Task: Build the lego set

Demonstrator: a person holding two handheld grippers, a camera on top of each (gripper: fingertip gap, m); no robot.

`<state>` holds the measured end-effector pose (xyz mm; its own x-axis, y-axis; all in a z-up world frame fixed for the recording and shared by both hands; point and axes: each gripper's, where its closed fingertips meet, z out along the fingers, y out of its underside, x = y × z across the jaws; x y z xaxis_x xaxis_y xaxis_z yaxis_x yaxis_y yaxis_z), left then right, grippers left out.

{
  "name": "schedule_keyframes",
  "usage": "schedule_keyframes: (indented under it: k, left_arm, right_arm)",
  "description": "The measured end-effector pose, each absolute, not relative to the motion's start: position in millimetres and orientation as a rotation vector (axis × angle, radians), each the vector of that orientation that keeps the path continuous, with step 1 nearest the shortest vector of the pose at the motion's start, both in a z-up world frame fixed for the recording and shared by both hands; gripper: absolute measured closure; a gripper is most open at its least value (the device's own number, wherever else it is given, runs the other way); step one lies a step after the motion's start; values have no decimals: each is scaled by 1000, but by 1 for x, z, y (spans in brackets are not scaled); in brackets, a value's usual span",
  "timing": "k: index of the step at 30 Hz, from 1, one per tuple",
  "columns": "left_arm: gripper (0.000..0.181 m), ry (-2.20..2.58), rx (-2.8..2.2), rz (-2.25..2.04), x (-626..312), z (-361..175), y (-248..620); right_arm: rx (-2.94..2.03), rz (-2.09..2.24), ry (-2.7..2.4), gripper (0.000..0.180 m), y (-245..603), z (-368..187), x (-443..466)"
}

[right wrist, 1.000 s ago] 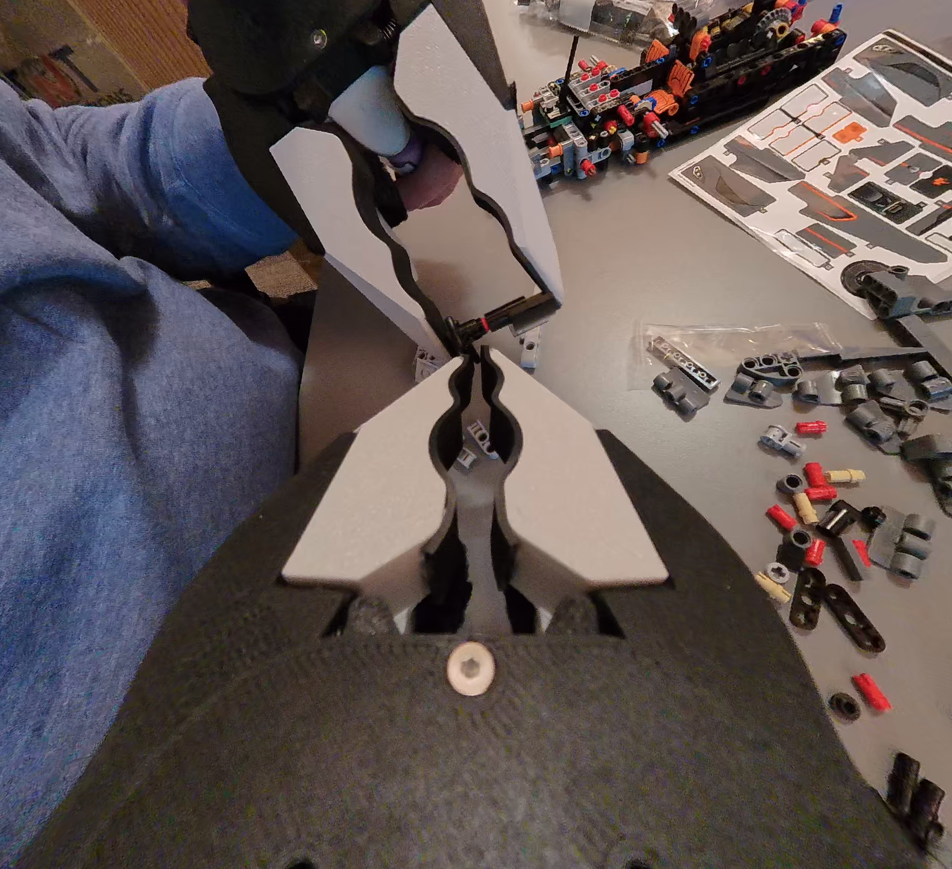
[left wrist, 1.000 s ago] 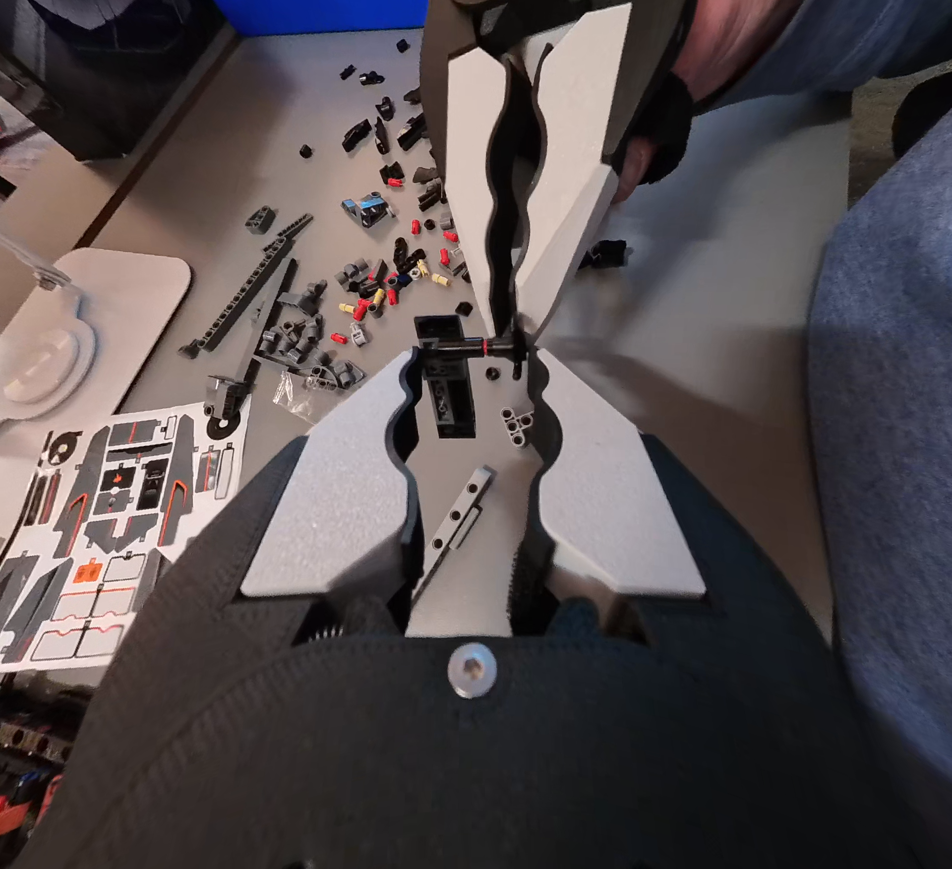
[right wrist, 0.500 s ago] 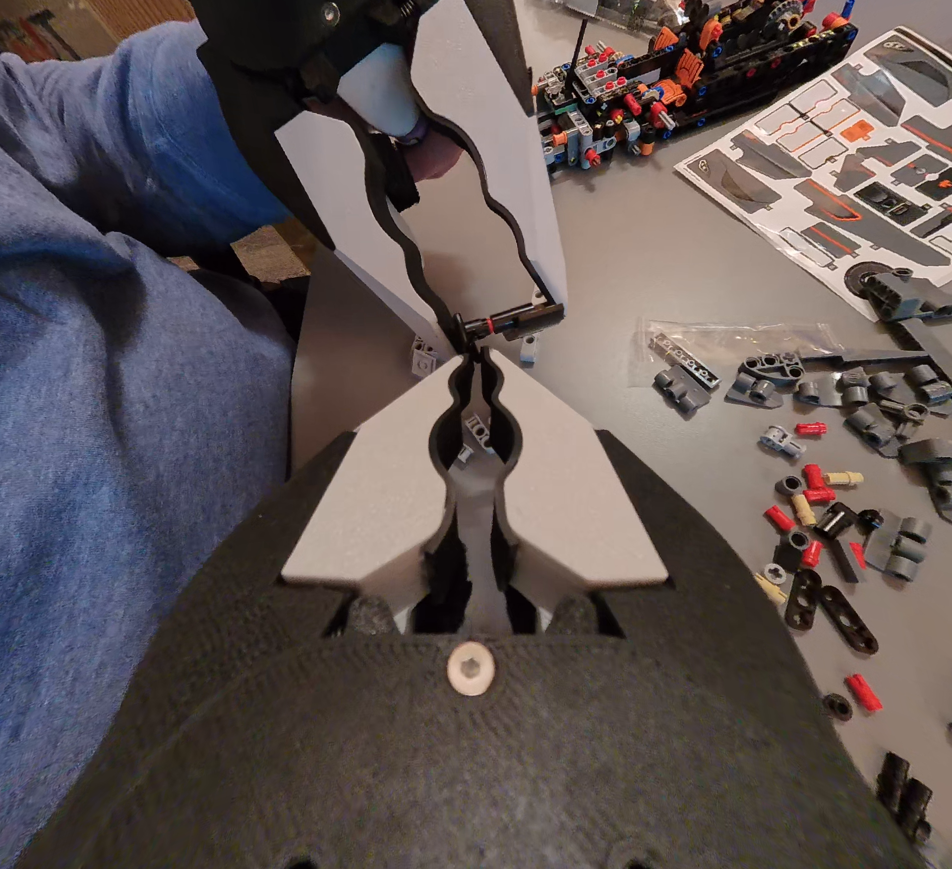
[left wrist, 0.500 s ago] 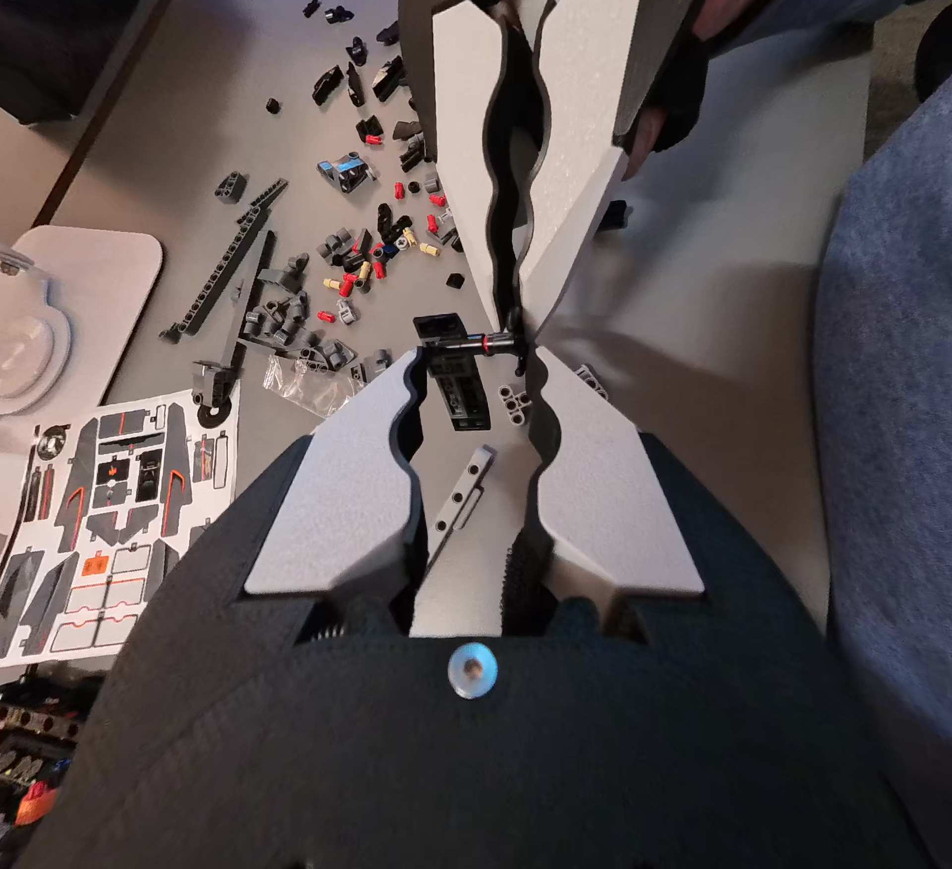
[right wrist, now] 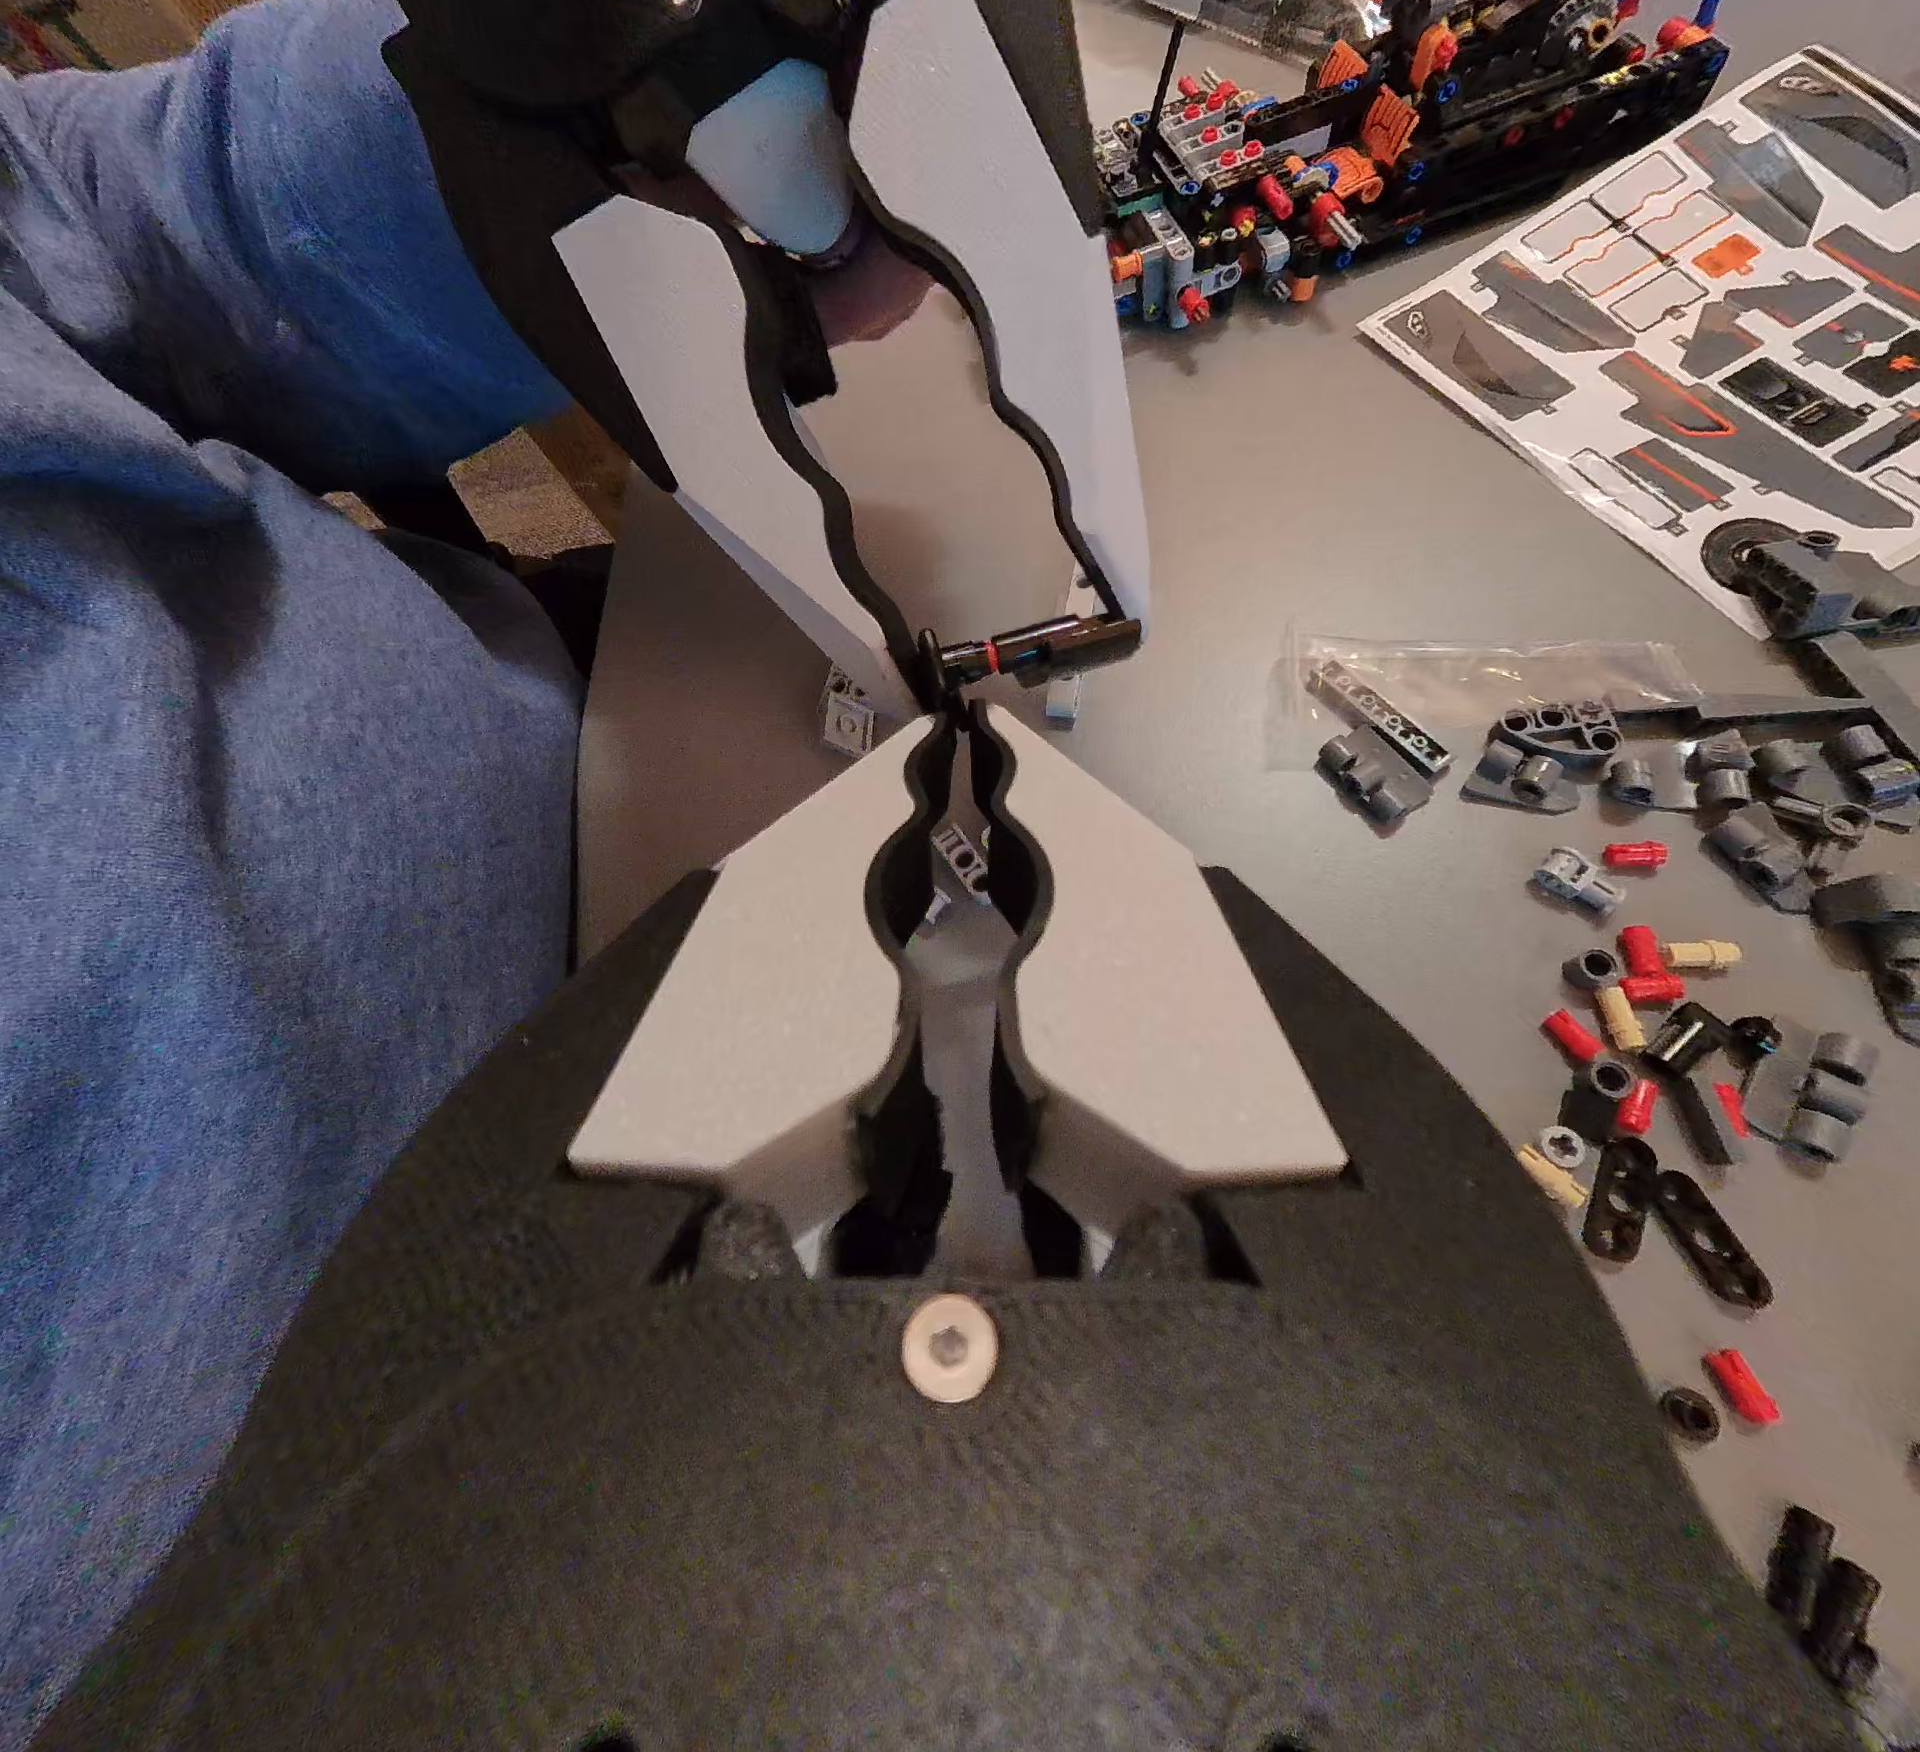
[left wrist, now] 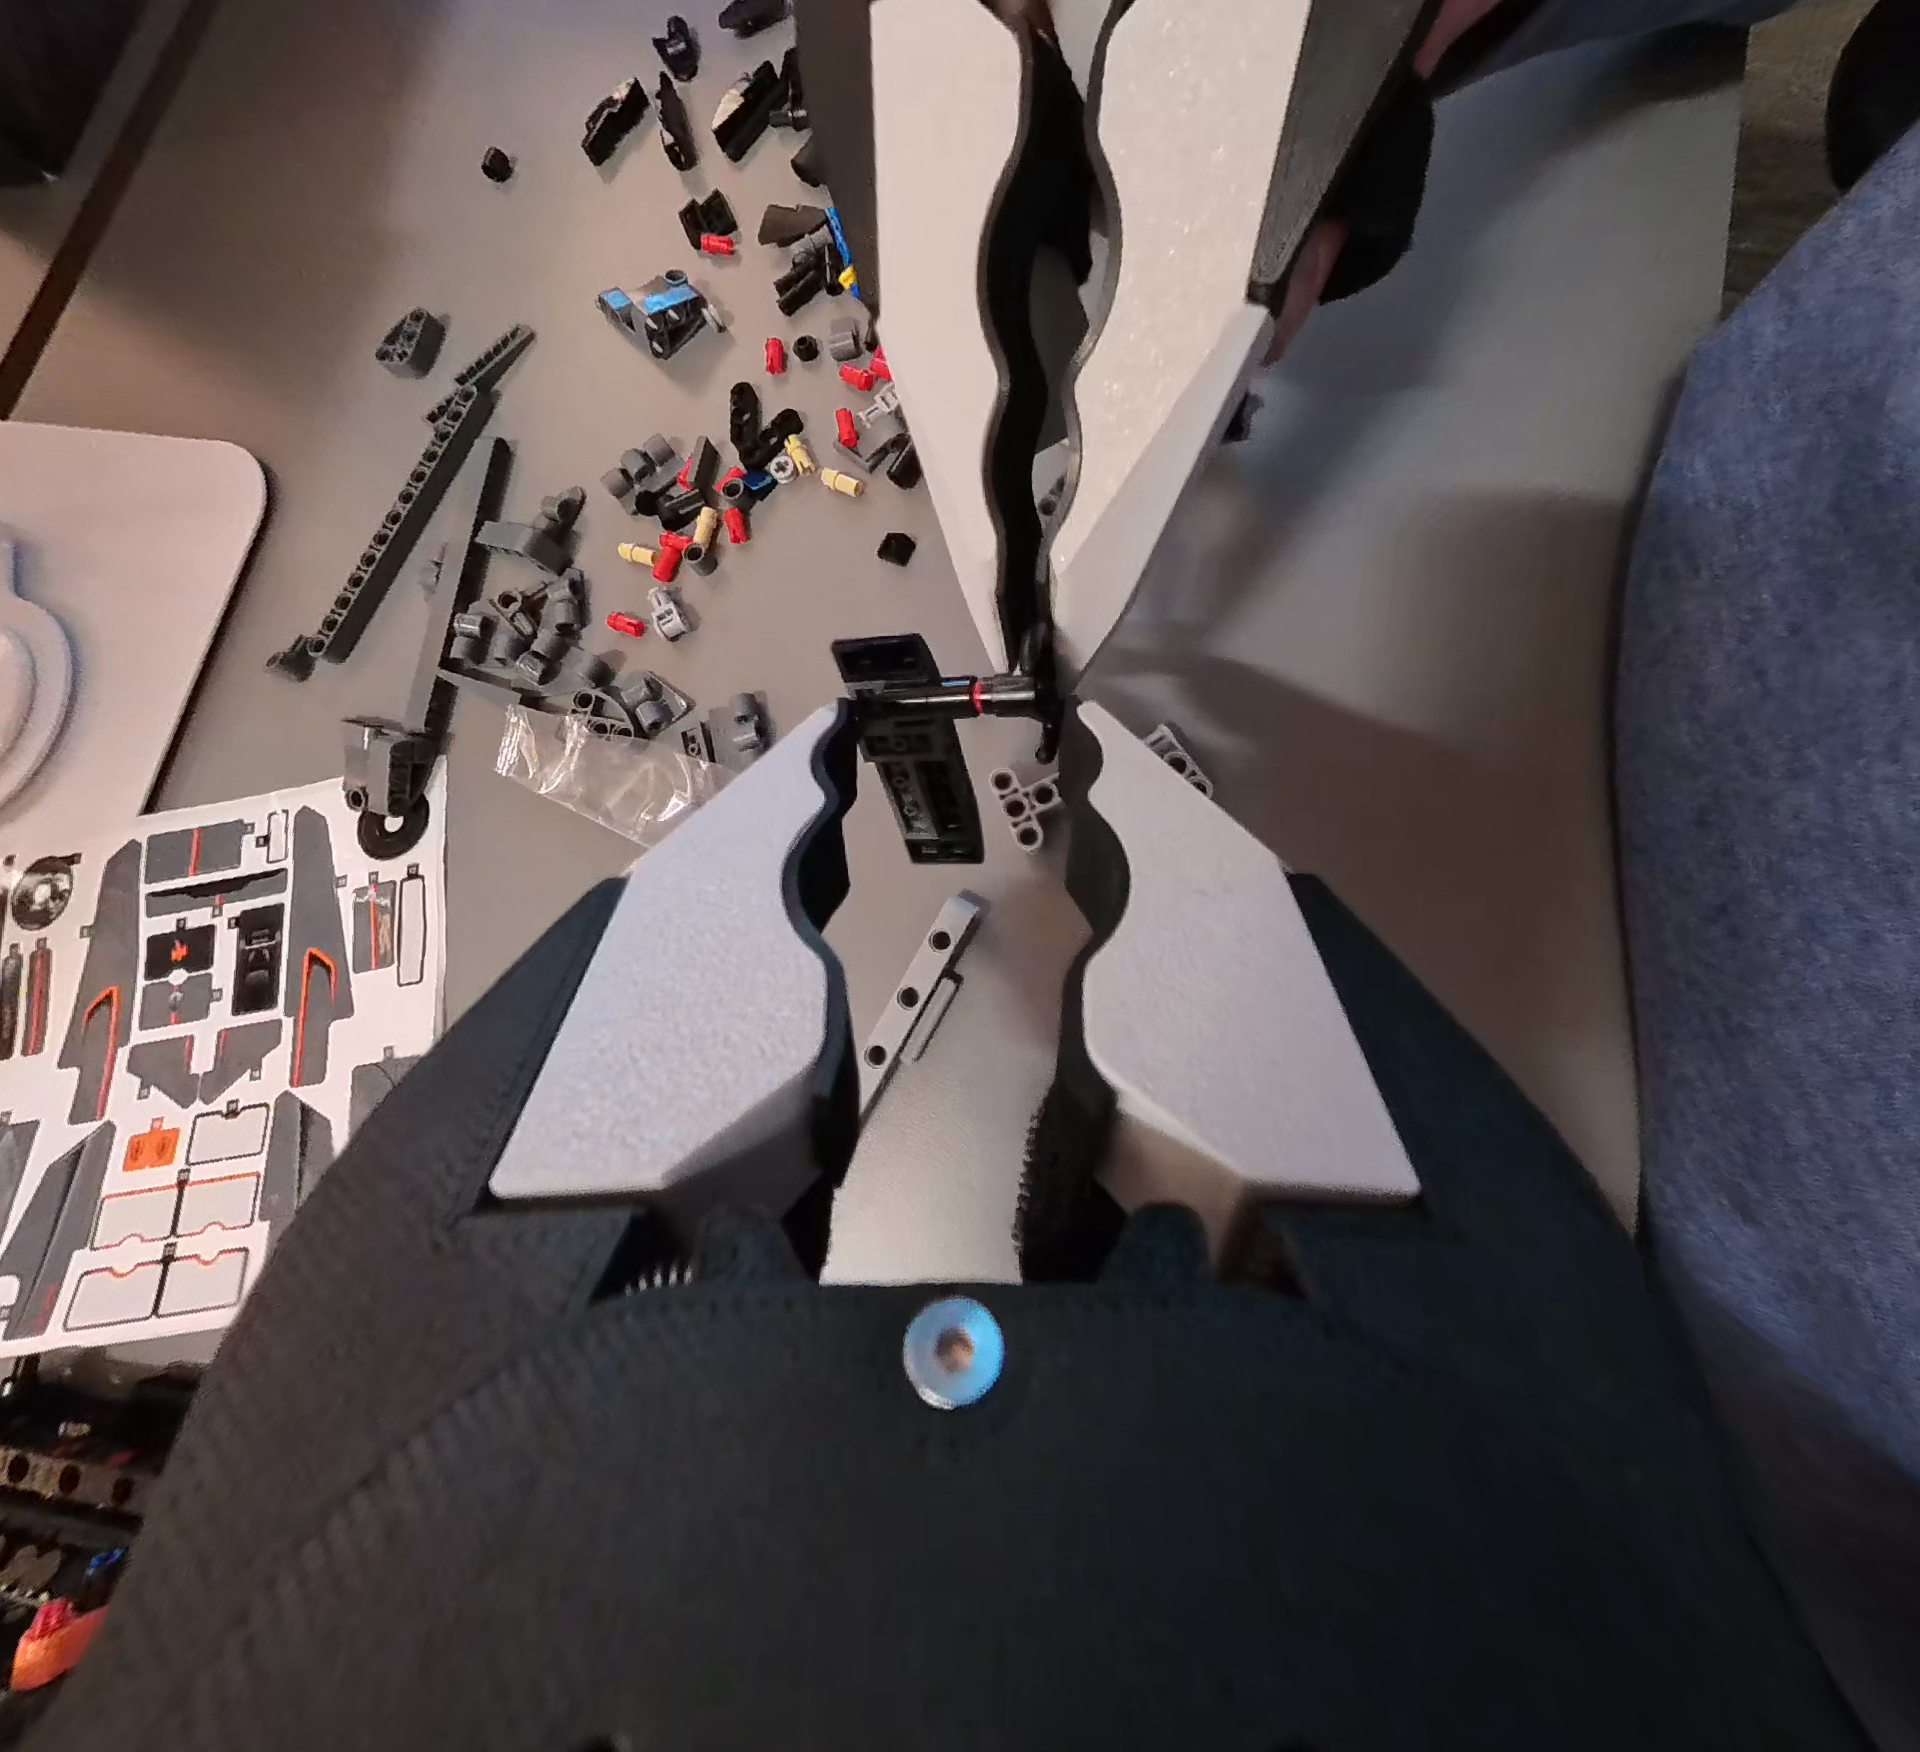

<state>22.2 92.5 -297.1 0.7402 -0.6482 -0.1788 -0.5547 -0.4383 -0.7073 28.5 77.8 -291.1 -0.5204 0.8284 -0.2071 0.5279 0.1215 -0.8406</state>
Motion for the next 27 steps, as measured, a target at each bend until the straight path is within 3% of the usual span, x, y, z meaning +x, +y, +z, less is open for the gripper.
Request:
schedule_keyframes:
  k: [27]
  left_arm:
    - [144, 1003, -2175, 28, 16, -301, 95]
  right_arm:
    - [-1326, 1283, -2084, 180, 81, -297, 25]
